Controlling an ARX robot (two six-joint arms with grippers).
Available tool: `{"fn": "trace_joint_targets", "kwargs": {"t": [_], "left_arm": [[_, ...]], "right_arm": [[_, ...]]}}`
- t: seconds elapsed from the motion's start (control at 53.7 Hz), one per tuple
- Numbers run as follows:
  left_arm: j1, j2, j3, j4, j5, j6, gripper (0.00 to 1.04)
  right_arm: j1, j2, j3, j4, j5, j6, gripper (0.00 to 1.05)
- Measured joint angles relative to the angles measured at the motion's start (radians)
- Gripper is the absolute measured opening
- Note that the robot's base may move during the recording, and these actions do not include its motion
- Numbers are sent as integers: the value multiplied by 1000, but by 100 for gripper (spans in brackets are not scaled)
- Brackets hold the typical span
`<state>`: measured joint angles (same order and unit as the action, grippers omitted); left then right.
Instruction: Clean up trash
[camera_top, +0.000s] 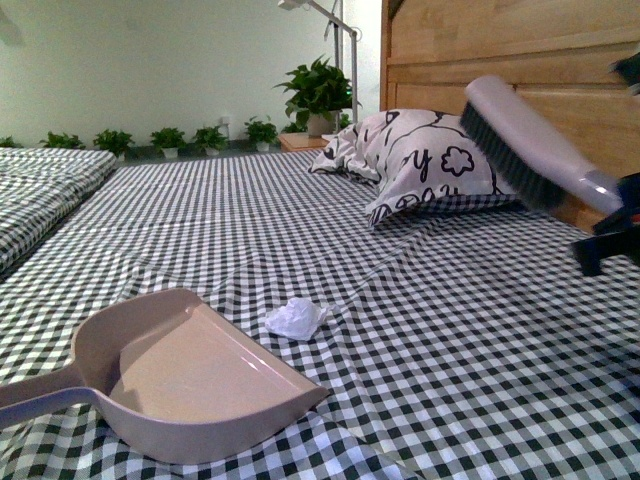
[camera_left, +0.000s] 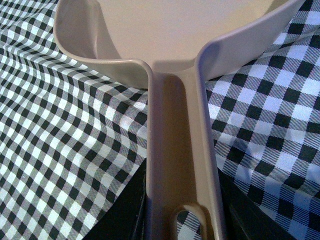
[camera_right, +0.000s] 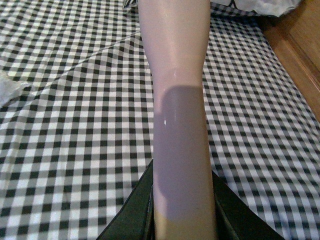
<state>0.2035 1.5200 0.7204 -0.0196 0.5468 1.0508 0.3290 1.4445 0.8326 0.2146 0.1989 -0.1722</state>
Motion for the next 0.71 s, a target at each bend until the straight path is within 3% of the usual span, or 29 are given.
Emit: {"fn": "trace_joint_targets", "kwargs": {"t": [0.317,0.708], "left_arm": [[0,0,0,0,0,0,27],[0,0,0,0,0,0,27]], "right_arm": [[31,386,202,29,98,-116,20],[86,572,261,81,104,-127,20]]}}
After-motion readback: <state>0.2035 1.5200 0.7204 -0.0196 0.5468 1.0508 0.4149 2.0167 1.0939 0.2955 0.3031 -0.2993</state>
